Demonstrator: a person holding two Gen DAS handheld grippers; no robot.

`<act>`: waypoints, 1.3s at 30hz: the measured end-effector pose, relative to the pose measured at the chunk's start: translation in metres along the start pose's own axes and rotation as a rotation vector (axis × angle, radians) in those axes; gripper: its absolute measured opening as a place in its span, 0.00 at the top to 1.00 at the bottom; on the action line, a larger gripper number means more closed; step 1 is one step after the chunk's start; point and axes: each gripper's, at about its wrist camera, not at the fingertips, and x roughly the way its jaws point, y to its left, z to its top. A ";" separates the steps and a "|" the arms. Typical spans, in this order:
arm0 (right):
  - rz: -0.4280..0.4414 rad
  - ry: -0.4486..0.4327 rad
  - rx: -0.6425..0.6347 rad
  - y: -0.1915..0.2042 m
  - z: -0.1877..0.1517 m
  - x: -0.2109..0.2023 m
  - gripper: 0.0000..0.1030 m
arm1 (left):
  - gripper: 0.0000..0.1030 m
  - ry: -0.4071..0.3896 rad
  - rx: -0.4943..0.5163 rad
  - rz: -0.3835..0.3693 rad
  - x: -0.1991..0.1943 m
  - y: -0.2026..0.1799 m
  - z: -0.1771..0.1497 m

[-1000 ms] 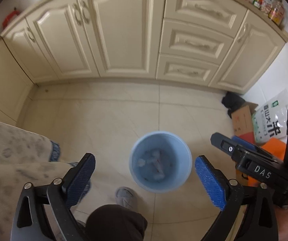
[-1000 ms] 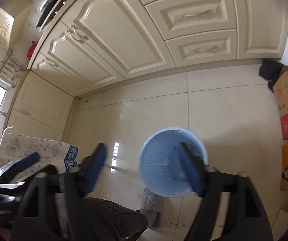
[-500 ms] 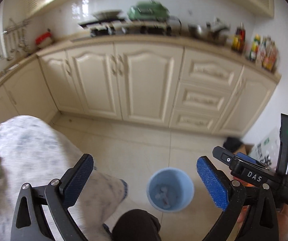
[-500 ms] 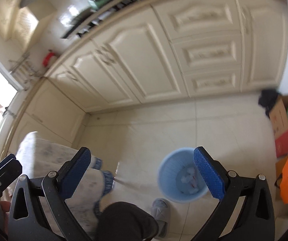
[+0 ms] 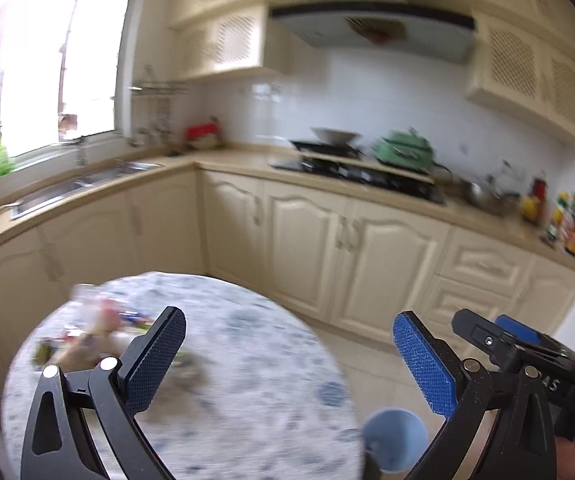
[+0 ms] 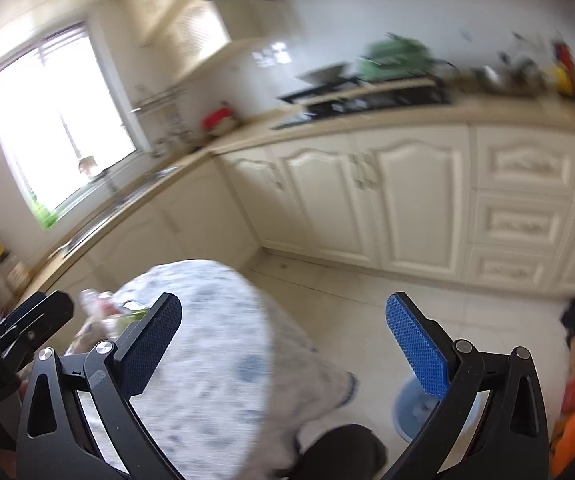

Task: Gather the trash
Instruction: 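Move both tools back to the trash pile on the table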

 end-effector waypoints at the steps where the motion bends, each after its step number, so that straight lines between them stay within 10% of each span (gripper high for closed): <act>1: 0.015 -0.003 -0.022 0.015 0.001 -0.001 0.00 | 0.01 -0.015 -0.014 0.020 -0.014 0.011 -0.004; 20: 0.167 -0.062 -0.293 0.217 0.015 -0.009 0.00 | 0.01 -0.134 -0.128 0.293 -0.154 0.114 -0.036; 39: 0.113 0.250 -0.394 0.223 -0.026 0.144 0.00 | 0.01 0.137 -0.047 0.277 0.033 0.163 -0.034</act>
